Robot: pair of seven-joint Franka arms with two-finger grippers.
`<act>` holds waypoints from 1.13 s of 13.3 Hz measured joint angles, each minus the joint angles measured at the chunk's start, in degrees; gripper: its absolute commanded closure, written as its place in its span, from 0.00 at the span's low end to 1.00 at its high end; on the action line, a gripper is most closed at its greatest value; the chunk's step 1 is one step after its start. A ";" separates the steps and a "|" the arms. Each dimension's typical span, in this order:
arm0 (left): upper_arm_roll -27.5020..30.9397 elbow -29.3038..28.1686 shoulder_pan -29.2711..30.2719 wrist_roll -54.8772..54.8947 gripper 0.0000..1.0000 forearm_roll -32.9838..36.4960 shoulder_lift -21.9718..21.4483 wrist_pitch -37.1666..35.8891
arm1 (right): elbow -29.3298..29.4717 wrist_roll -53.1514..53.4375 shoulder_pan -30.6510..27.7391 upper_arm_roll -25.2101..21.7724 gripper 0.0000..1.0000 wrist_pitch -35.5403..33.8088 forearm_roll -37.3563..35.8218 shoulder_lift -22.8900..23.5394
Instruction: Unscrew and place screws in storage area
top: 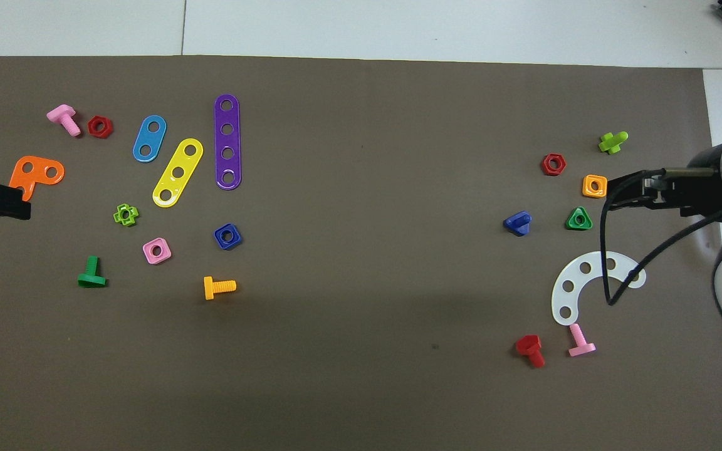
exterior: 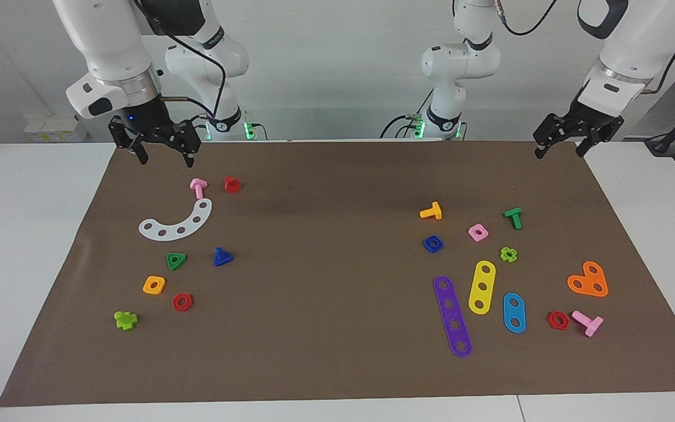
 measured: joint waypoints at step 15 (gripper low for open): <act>-0.13 0.00 -0.66 -0.01 0.00 0.00 0.00 0.97 | -0.02 -0.22 0.01 0.01 0.00 0.06 0.00 0.33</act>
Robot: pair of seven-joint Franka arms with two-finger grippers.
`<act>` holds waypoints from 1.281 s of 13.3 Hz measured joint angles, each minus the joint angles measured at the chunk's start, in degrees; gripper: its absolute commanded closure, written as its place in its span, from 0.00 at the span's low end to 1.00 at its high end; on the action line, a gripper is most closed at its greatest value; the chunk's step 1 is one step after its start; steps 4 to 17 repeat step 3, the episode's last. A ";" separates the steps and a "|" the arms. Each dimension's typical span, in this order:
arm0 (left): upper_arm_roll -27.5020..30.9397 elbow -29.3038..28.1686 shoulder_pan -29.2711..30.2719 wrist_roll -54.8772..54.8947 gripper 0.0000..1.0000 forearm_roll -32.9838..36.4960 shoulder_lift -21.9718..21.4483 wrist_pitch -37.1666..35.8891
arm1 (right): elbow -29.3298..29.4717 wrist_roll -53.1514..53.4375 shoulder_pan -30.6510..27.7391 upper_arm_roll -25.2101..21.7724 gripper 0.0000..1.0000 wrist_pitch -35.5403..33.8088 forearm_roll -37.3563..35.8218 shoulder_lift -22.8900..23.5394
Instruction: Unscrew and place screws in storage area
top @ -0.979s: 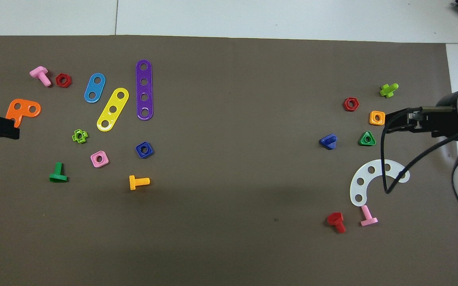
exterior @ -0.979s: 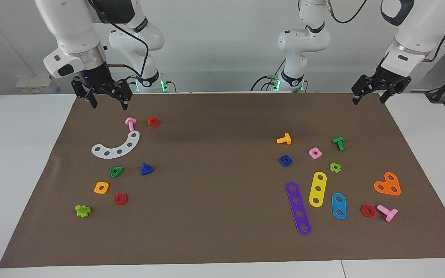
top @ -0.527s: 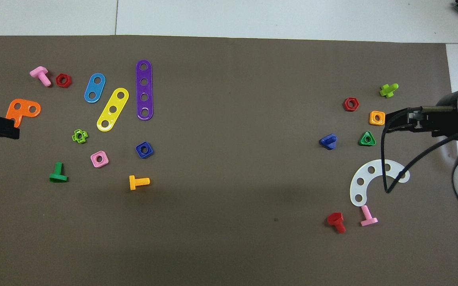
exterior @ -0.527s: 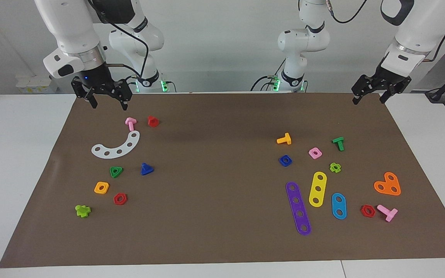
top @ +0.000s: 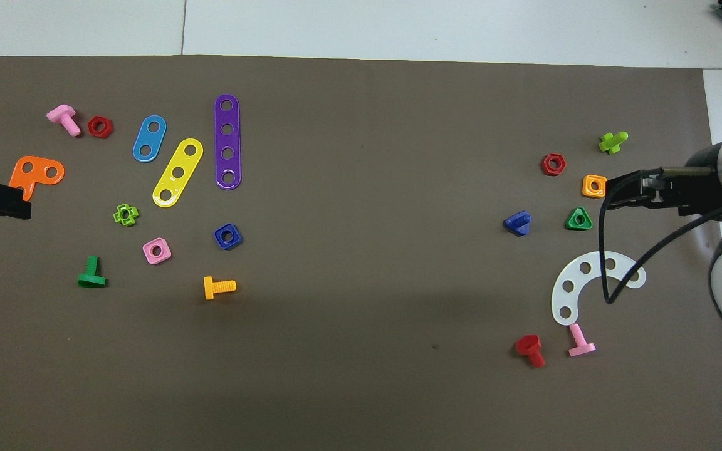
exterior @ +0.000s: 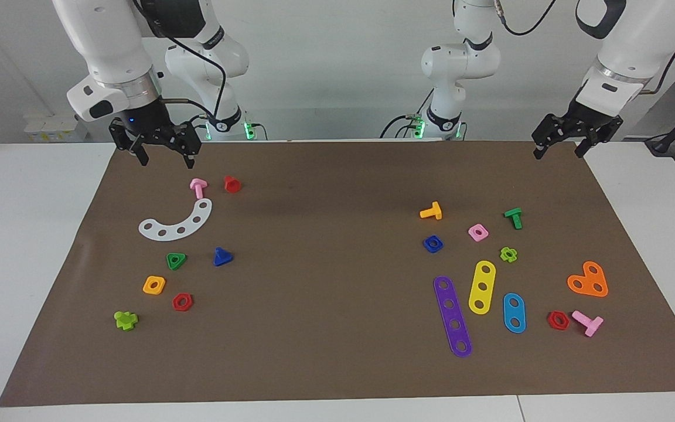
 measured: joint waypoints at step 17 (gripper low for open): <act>0.00 0.00 -0.21 -0.02 0.00 0.00 0.00 0.73 | -0.11 0.00 0.00 0.00 0.00 0.00 0.00 0.00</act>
